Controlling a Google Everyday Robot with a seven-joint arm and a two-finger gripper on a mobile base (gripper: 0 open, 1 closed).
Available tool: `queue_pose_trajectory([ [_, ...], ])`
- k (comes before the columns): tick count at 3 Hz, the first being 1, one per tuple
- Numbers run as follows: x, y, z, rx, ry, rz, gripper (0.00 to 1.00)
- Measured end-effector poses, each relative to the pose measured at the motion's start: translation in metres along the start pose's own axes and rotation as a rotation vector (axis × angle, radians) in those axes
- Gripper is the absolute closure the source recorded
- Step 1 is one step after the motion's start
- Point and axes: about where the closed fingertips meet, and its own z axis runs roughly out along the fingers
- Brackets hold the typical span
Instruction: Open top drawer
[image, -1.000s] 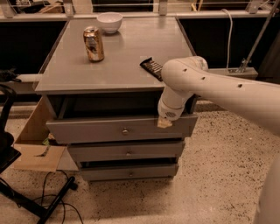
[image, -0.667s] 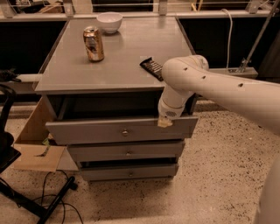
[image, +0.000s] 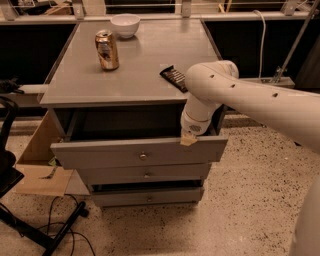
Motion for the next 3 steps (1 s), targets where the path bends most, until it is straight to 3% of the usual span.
queue_pose_trajectory([
  [1,0.0034,0.0042,-0.0008,-0.012,0.002,0.000,1.00],
  [3,0.0034,0.0042,-0.0010,-0.012,0.002,0.000,0.60],
])
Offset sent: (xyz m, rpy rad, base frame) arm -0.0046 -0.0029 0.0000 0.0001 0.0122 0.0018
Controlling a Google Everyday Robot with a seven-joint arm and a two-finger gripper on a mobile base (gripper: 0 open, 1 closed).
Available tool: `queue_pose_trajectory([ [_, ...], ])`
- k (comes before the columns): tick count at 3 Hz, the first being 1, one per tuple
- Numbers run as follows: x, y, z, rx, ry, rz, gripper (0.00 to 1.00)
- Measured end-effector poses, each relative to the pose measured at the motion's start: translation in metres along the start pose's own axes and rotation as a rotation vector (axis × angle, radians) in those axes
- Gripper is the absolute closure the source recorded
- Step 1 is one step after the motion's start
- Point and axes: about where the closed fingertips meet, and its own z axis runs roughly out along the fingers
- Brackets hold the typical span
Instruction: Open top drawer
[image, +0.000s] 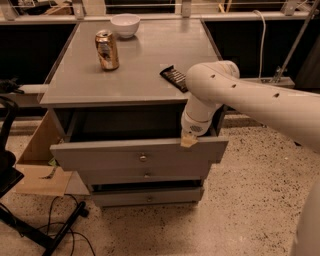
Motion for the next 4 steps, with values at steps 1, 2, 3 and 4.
queue_pose_trajectory([
  [1,0.0000,0.0000,0.0001,0.000,0.000,0.000,0.36],
  [2,0.0000,0.0000,0.0001,0.000,0.000,0.000,0.07],
  [3,0.0003,0.0000,0.0018,-0.003,0.002,0.002,0.00],
  [4,0.0005,0.0003,0.0023,-0.004,0.002,0.002,0.00],
])
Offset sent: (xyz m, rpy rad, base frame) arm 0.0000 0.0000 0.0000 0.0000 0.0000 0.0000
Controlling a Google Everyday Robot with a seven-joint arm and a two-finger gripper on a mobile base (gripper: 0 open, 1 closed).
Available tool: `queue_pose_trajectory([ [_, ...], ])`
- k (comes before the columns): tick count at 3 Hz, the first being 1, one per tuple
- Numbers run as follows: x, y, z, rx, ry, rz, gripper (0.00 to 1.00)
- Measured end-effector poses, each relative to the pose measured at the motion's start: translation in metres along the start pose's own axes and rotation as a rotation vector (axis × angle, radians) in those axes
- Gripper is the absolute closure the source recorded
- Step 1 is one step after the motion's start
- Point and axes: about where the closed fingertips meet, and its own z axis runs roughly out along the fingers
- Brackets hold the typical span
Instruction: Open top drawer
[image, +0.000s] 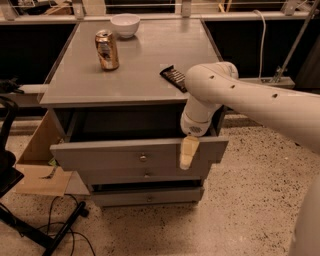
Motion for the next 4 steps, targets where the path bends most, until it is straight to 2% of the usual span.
queue_pose_trajectory([
  [1,0.013,0.024,0.036,-0.081,0.011,0.029,0.26],
  [2,0.019,0.036,0.033,-0.103,0.033,0.032,0.50],
  [3,0.018,0.035,0.032,-0.103,0.033,0.032,0.72],
  [4,0.028,0.049,0.022,-0.114,0.061,0.047,0.95],
])
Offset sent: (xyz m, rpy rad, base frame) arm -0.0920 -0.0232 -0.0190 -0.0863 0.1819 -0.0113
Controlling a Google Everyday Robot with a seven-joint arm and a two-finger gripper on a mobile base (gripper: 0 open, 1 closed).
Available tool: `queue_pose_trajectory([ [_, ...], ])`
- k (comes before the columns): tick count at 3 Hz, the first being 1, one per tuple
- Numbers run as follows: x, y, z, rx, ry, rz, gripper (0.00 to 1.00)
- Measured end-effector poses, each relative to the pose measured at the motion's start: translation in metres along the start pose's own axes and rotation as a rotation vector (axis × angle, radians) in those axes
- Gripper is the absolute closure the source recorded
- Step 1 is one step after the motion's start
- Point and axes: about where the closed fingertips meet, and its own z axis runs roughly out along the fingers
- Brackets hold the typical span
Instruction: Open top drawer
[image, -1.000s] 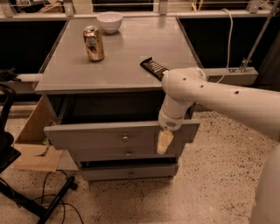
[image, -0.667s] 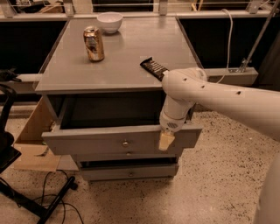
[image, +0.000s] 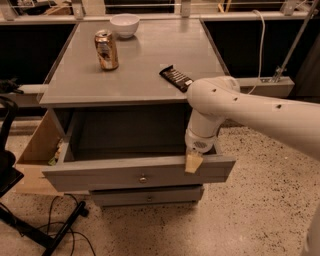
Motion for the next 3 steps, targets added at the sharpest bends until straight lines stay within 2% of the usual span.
queue_pose_trajectory([
  [1,0.012,0.018,-0.005,-0.017,0.024,0.024,1.00],
  [3,0.016,0.034,-0.006,-0.034,0.036,0.047,1.00],
])
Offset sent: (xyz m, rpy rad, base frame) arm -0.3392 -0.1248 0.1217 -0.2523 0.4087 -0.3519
